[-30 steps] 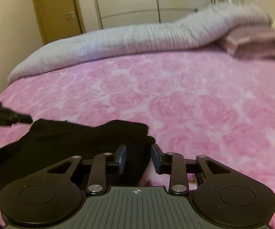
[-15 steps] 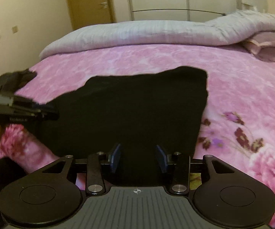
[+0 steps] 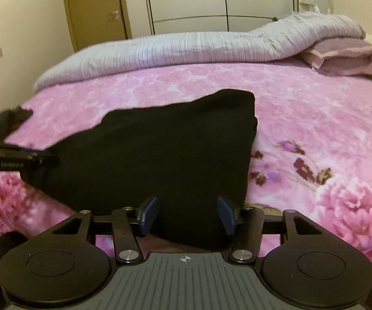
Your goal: Fold clothes
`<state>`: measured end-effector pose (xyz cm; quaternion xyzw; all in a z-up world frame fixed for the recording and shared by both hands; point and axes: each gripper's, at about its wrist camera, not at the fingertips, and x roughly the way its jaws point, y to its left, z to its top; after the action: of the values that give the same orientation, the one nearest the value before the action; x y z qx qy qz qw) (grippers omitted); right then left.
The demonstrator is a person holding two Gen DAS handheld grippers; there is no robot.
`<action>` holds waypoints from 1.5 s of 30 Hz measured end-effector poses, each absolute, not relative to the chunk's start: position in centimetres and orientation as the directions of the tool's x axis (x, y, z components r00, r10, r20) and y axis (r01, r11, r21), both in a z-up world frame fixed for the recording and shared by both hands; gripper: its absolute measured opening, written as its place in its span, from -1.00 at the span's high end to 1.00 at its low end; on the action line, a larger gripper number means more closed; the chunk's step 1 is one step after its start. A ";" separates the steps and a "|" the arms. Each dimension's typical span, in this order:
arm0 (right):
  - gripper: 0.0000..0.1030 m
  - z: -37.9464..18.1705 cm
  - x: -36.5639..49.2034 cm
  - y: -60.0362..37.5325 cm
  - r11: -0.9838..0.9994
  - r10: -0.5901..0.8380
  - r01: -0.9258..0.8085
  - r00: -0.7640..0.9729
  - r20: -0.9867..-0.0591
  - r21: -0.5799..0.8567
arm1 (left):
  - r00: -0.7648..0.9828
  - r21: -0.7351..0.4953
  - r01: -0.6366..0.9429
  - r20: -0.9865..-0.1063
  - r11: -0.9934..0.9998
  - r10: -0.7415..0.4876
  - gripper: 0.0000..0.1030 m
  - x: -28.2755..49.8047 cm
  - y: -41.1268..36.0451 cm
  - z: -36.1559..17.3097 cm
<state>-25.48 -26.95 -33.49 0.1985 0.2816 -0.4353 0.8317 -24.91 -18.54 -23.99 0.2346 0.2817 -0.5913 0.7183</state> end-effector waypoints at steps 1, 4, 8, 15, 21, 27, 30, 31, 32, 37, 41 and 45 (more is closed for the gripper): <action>-0.22 -33.6 -25.3 -26.6 0.544 -0.616 0.837 0.452 -0.645 0.067 | 0.154 0.006 0.979 -0.680 0.205 -0.717 0.43 -25.1 -18.5 -24.1; -0.34 -33.9 -24.9 -26.0 0.543 -0.623 0.839 0.434 -0.651 0.040 | 0.177 0.009 0.973 -0.674 0.231 -0.717 0.42 -25.4 -18.4 -24.3; -0.43 -34.3 -24.7 -25.5 0.538 -0.628 0.843 0.422 -0.653 0.027 | 0.177 0.003 0.972 -0.671 0.236 -0.720 0.42 -25.3 -18.4 -24.3; -0.54 -34.7 -24.4 -25.4 0.541 -0.632 0.841 0.415 -0.655 0.011 | 0.175 0.002 0.972 -0.669 0.234 -0.722 0.41 -25.2 -18.3 -24.4; -0.61 -35.1 -24.1 -25.2 0.561 -0.632 0.827 0.413 -0.655 -0.021 | 0.167 -0.003 0.975 -0.659 0.224 -0.733 0.40 -25.1 -17.9 -24.4; -0.62 -35.8 -23.1 -24.1 0.621 -0.666 0.747 0.341 -0.664 -0.239 | 0.148 0.144 0.986 -0.530 0.083 -0.835 -0.39 -26.8 -14.0 -23.3; -0.62 -37.2 -22.2 -22.9 0.649 -0.720 0.615 0.306 -0.623 -0.448 | 0.124 0.384 0.919 -0.484 -0.083 -0.866 -0.52 -29.7 -11.8 -24.1; -0.62 -37.6 -21.9 -22.5 0.649 -0.737 0.561 0.298 -0.606 -0.513 | 0.125 0.455 0.882 -0.482 -0.126 -0.867 -0.52 -30.6 -11.5 -24.7; -0.62 -38.1 -21.6 -22.1 0.644 -0.754 0.504 0.292 -0.588 -0.575 | 0.125 0.519 0.838 -0.481 -0.167 -0.868 -0.52 -31.4 -11.3 -25.3; -0.62 -40.8 -19.7 -21.8 0.617 -0.781 0.274 0.323 -0.534 -0.737 | 0.124 0.639 0.725 -0.489 -0.257 -0.864 -0.52 -34.2 -13.3 -27.3; -0.61 -44.3 -18.7 -23.2 0.519 -0.823 0.019 0.282 -0.493 -0.855 | 0.118 0.699 0.643 -0.494 -0.314 -0.861 -0.54 -35.9 -15.3 -28.5; -0.08 -43.4 -19.7 -25.5 0.565 -0.774 -0.017 0.336 -0.537 -0.825 | 0.133 0.770 0.536 -0.481 -0.345 -0.866 -0.59 -36.9 -16.7 -30.2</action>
<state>-19.69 -25.46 -43.43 -0.3854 0.5130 -0.2629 0.7206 -36.91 -16.69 -30.21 0.5147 -0.1603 -0.6384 0.5494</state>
